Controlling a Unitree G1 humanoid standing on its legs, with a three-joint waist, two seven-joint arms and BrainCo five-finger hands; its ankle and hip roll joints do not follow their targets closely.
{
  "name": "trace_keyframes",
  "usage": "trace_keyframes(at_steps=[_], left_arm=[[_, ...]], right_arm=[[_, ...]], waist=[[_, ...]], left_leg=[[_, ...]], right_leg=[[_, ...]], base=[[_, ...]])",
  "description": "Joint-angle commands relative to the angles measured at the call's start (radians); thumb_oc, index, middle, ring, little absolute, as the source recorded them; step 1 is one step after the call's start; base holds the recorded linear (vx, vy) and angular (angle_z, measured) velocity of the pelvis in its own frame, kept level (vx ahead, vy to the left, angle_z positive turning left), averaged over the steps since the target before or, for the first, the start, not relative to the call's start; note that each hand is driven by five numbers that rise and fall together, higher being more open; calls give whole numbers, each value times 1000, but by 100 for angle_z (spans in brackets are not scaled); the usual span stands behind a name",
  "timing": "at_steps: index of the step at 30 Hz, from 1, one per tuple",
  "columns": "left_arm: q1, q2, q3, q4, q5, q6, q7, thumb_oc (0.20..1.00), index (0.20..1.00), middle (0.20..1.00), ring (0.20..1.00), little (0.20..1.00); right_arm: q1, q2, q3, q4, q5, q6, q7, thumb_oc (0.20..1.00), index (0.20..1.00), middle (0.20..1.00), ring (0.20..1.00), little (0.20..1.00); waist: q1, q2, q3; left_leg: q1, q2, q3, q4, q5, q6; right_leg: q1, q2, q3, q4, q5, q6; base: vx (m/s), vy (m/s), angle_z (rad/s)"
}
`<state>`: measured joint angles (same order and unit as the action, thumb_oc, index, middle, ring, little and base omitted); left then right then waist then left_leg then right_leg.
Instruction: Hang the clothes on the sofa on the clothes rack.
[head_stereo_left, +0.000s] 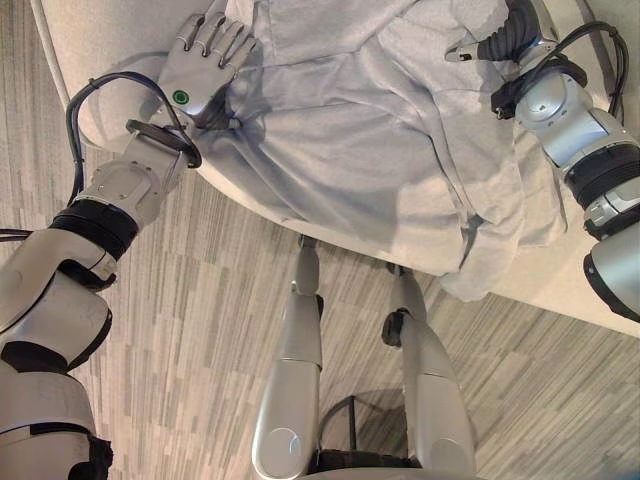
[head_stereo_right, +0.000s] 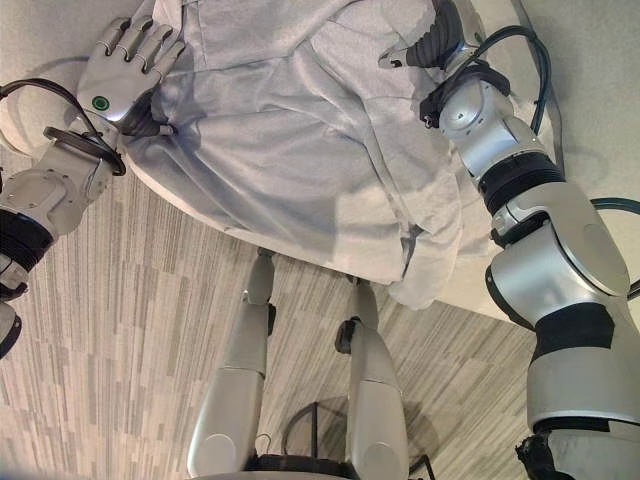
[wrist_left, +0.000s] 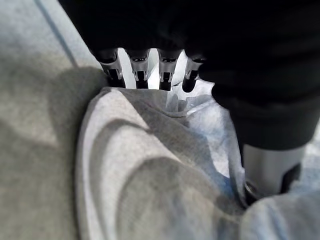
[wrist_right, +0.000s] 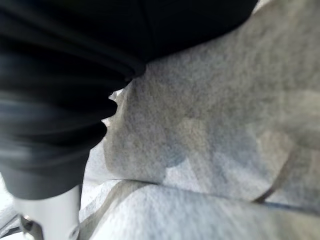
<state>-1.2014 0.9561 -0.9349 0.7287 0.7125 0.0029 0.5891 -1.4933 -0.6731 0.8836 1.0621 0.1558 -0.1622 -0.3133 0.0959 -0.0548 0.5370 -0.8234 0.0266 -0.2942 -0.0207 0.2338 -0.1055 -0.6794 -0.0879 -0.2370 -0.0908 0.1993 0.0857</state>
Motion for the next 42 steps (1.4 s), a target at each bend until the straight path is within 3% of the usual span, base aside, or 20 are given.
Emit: trace_keyframes(at_steps=[1,2,3,7,8,9,10,19,20,22,24,31,37,42], left_arm=[[63,26,66,26,-54,22,-6,1000,1000,1000,1000,1000],[65,25,66,27,-54,22,-6,1000,1000,1000,1000,1000],[77,14,67,43,-68,21,-21,887,887,887,887,887],[92,-14,71,78,-96,16,-44,200,200,200,200,200],[94,-25,64,87,-103,14,-51,200,200,200,200,200],[93,-34,60,89,-108,12,-56,200,200,200,200,200],[95,-41,61,98,-111,12,-54,200,200,200,200,200],[111,-92,97,102,-140,21,-39,200,200,200,200,200],[120,-102,153,75,-161,36,-13,200,200,200,200,200],[122,-101,166,70,-162,38,-7,200,200,200,200,200],[177,-128,304,-12,-200,52,46,200,200,200,200,200],[343,-203,564,-188,-263,35,119,200,200,200,200,200],[481,-235,689,-328,-254,17,120,200,200,200,200,200],[583,-264,754,-404,-253,-1,104,200,200,200,200,200]], right_arm=[[-10,-7,-32,49,-9,-5,-15,1000,1000,1000,1000,1000],[-8,-6,-31,50,-9,-5,-15,1000,1000,1000,1000,1000],[-8,-2,-32,55,-11,-1,-17,1000,1000,1000,1000,1000],[-14,9,-29,76,-26,12,-19,1000,1000,1000,1000,1000],[-21,16,-23,92,-36,20,-20,774,774,774,774,774],[-26,20,-19,104,-44,26,-20,373,373,373,373,373],[-30,24,-16,113,-50,31,-20,200,200,200,200,200],[-26,43,-38,124,-33,35,-32,200,200,200,200,200],[-9,31,-69,78,-29,31,-56,200,200,200,200,200],[-1,25,-79,58,-28,29,-64,200,200,200,200,200],[74,-20,-161,-98,-74,26,-119,200,200,200,200,200],[323,-80,-416,-409,-243,55,-233,200,200,200,200,200],[560,-61,-598,-604,-330,58,-247,200,200,200,200,200],[710,-46,-671,-708,-380,54,-223,200,200,200,200,200]], waist=[[13,-39,-17],[15,-39,-17],[14,-40,-17],[11,-41,-17],[10,-40,-17],[9,-40,-17],[8,-40,-17],[-2,-46,-17],[-3,-47,-17],[-5,-46,-17],[-5,-42,-17],[-7,-28,-17],[-13,-16,-67],[-18,-12,-129]], left_leg=[[79,36,24,-66,-67,6],[85,39,26,-66,-74,6],[84,39,28,-66,-75,6],[81,39,29,-65,-73,7],[78,38,30,-65,-73,7],[77,38,31,-65,-73,8],[75,38,32,-65,-73,8],[77,37,36,-65,-72,8],[86,35,42,-65,-75,8],[91,35,43,-65,-76,8],[124,31,50,-65,-84,9],[256,27,72,-65,-114,10],[364,31,92,-65,-138,5],[431,30,103,-67,-143,2]], right_leg=[[1,-50,67,43,-45,81],[6,-48,67,43,-50,81],[4,-47,68,44,-50,80],[0,-47,68,48,-52,79],[-2,-47,70,49,-52,79],[-4,-47,70,50,-52,78],[-6,-46,71,51,-52,79],[-10,-45,76,53,-50,78],[-3,-47,77,55,-51,79],[1,-47,78,55,-51,79],[26,-48,83,58,-56,79],[141,-59,93,70,-75,76],[247,-68,92,76,-94,73],[321,-79,81,68,-93,72]], base=[[0,0,0],[0,0,0],[0,0,0],[0,0,0],[0,0,0],[0,0,0],[0,0,0],[0,0,0],[0,0,0],[0,0,0],[-3,-21,-2],[3,-48,-3],[13,-52,-7],[34,-45,-1]])
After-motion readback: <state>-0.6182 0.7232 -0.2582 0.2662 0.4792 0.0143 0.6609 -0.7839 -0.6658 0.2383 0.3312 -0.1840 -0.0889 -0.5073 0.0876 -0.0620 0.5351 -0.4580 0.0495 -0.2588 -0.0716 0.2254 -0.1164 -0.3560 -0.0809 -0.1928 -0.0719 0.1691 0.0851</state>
